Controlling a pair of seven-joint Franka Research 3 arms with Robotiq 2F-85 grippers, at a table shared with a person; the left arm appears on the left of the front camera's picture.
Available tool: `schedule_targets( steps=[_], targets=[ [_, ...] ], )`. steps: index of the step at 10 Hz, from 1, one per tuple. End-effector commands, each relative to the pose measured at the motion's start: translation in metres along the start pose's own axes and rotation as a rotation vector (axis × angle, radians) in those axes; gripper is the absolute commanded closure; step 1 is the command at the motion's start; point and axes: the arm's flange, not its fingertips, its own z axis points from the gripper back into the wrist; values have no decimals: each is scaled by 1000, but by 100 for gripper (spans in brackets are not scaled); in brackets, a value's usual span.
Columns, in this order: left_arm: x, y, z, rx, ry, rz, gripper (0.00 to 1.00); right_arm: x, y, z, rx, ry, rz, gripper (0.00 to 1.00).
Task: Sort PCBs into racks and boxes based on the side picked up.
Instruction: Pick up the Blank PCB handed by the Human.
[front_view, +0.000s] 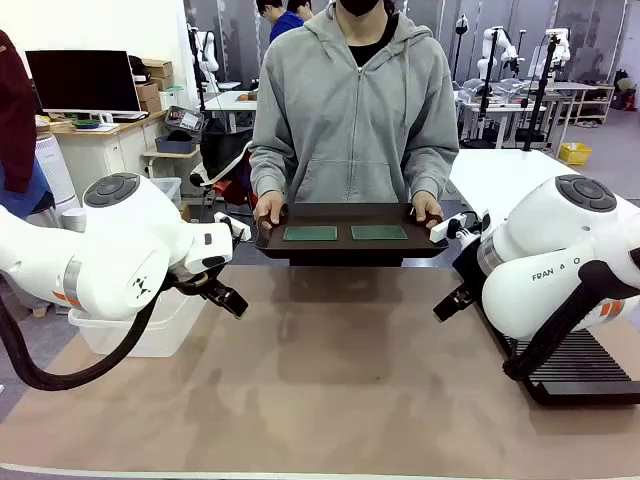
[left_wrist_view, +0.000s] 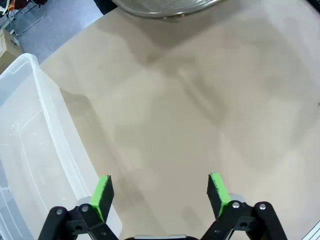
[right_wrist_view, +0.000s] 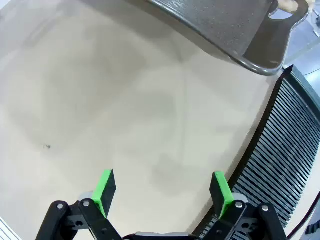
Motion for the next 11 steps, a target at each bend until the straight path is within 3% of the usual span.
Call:
schedule_targets(
  steps=[1, 11],
  targets=[
    [0, 0, 0, 0, 0, 0, 0, 0, 0, 0, 0, 0, 0, 0],
    [0, 0, 0, 0, 0, 0, 0, 0, 0, 0, 0, 0, 0, 0]
  ],
)
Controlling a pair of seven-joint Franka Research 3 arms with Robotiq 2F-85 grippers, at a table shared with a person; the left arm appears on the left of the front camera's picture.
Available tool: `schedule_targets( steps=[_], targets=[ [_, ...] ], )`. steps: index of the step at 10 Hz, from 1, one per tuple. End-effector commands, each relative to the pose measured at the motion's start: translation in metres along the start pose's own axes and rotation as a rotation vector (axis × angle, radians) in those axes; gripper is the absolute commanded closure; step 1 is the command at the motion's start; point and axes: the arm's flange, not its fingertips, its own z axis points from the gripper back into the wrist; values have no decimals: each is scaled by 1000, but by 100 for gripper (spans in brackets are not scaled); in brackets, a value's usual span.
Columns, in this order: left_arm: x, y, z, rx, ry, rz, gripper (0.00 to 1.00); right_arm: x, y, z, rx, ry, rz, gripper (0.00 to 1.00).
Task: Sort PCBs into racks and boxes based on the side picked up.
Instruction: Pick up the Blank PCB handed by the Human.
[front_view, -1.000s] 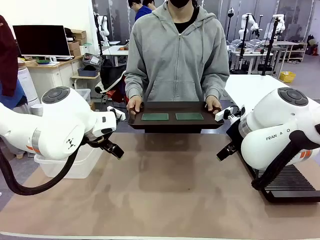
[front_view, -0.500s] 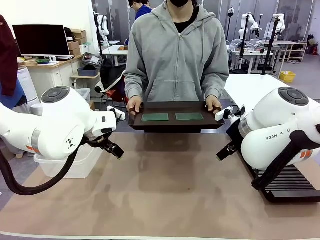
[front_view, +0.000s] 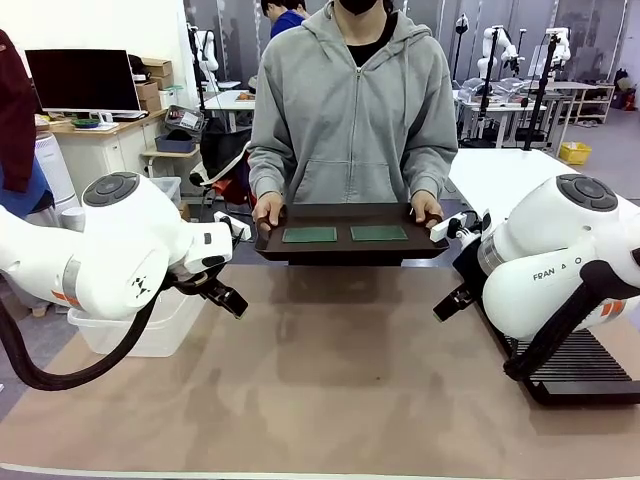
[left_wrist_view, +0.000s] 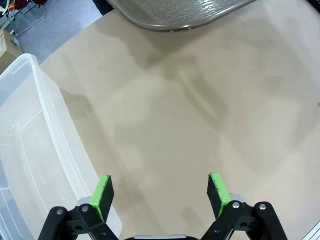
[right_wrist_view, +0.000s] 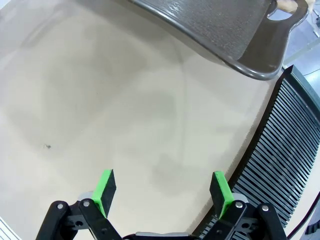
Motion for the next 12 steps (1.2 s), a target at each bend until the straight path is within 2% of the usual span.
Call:
schedule_targets(
  steps=[1, 4, 5, 6, 8, 9, 10, 12],
  targets=[
    [0, 0, 0, 0, 0, 1, 0, 0, 0, 0, 0, 0, -1, 0],
    [0, 0, 0, 0, 0, 0, 0, 0, 0, 0, 0, 0, 0, 0],
    [2, -11, 0, -35, 36, 19, 0, 6, -8, 12, 133, 11, 16, 0],
    [6, 0, 10, -109, 47, -21, 0, 10, -5, 20, 219, -18, 17, 0],
    [17, 12, 43, -244, 45, -66, 0, 14, -24, 56, 311, -12, 17, 0],
    [18, 17, 64, -346, 51, -113, 0, 15, -31, 82, 335, 28, 4, 0],
    [20, 30, 91, -474, 42, -203, 0, 20, -34, 107, 365, 21, 30, 0],
    [34, 49, 143, -516, -40, -291, 0, 30, -58, 170, 370, 1, 92, 0]
  ],
)
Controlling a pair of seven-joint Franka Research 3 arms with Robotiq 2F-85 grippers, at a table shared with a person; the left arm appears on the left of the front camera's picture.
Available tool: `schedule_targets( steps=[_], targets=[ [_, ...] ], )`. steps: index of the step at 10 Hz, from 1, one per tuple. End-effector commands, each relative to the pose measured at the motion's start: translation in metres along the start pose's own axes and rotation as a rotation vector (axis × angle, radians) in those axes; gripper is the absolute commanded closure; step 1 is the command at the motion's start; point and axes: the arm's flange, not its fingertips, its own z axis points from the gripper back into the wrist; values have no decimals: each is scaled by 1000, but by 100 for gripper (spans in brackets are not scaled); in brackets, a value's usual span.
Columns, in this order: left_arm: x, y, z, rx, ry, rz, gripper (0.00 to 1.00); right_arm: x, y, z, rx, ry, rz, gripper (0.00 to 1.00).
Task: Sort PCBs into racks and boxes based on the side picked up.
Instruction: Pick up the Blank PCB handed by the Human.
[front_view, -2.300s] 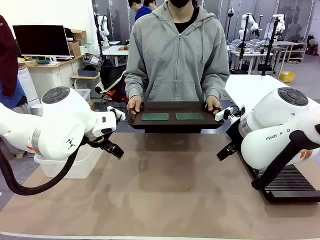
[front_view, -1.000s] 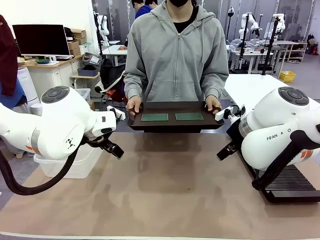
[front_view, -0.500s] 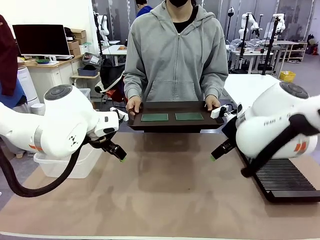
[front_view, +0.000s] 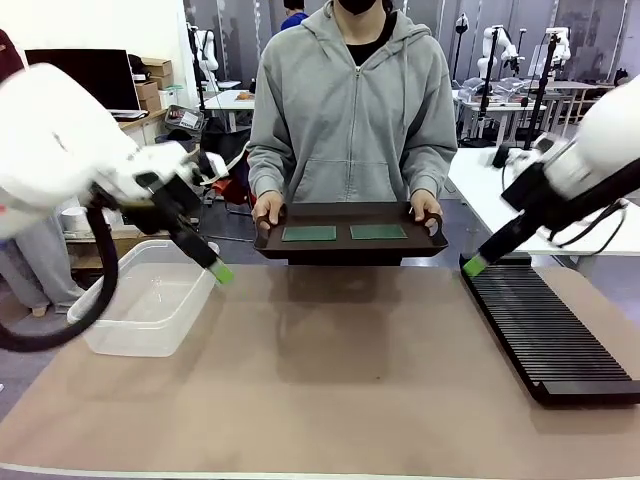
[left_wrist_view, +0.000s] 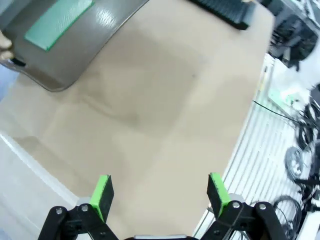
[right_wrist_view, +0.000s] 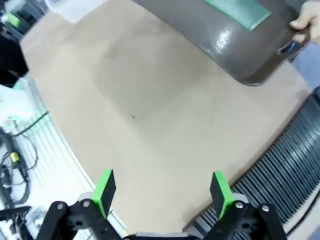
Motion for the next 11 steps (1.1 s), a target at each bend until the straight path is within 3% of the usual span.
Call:
schedule_targets(
  steps=[1, 2, 5, 6, 7, 11],
  targets=[
    [6, 11, 46, 5, -8, -87, 0, 5, 3, 61, 7, 2, 51, 0],
    [10, 13, 71, 19, -28, -125, 0, 4, 1, 95, 32, 22, 72, 0],
    [15, 36, 113, 85, 41, -144, 0, -4, -13, 160, 21, -98, 71, 0],
    [17, 35, 114, 120, 3, -91, 0, -5, -14, 159, -19, -106, 63, 0],
    [14, 24, 114, 68, 3, -135, 0, -1, 1, 161, 16, -59, 68, 0],
    [20, 26, 115, 87, 13, -126, 0, -1, 0, 165, -2, -63, 67, 0]
  ],
)
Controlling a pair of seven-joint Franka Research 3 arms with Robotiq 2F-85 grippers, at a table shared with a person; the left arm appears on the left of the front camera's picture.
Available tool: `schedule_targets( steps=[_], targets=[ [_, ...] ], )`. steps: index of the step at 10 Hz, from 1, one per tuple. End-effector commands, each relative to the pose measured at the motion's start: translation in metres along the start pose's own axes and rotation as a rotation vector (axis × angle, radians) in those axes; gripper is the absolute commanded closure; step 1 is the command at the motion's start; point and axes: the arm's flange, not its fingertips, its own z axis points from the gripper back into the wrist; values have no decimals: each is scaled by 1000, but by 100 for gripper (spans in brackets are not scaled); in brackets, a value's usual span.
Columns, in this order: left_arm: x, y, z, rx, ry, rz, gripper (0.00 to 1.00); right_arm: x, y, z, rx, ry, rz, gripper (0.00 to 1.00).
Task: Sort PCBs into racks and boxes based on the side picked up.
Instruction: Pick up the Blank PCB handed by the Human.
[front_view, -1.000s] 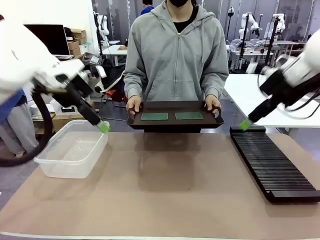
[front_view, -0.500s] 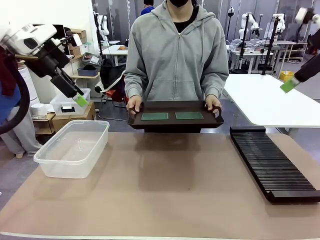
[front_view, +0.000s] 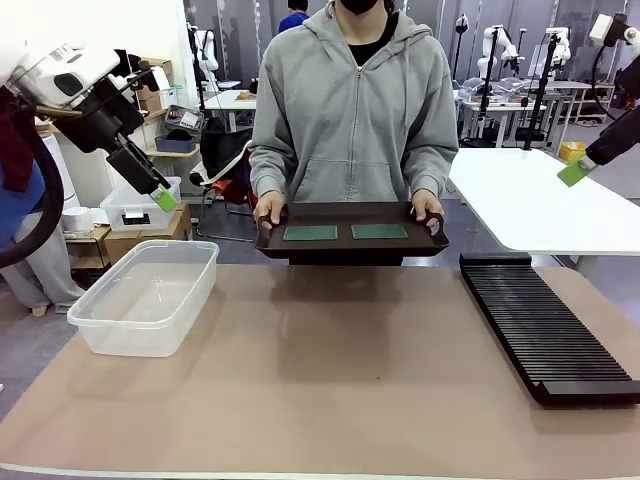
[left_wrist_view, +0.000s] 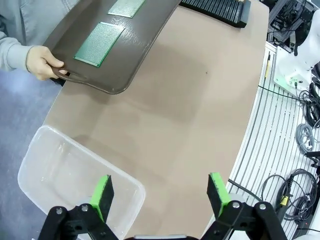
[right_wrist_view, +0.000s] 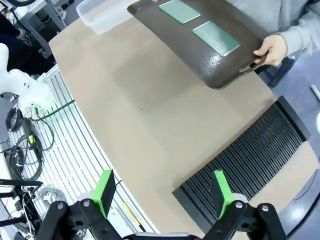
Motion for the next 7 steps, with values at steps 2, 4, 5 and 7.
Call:
schedule_targets(
  steps=[2, 4, 5, 7],
  targets=[
    [1, 11, 26, 102, -78, -34, 0, -1, -25, 38, -33, -109, 93, 0],
    [-6, 17, 36, 135, -178, -65, 0, 4, -42, 58, -76, -184, 138, 0],
    [-8, 18, 39, 134, -224, -52, 0, 5, -51, 65, -80, -195, 145, 0],
    [-11, 21, 49, 166, -243, -61, 0, 6, -61, 72, -88, -233, 149, 0]
  ],
)
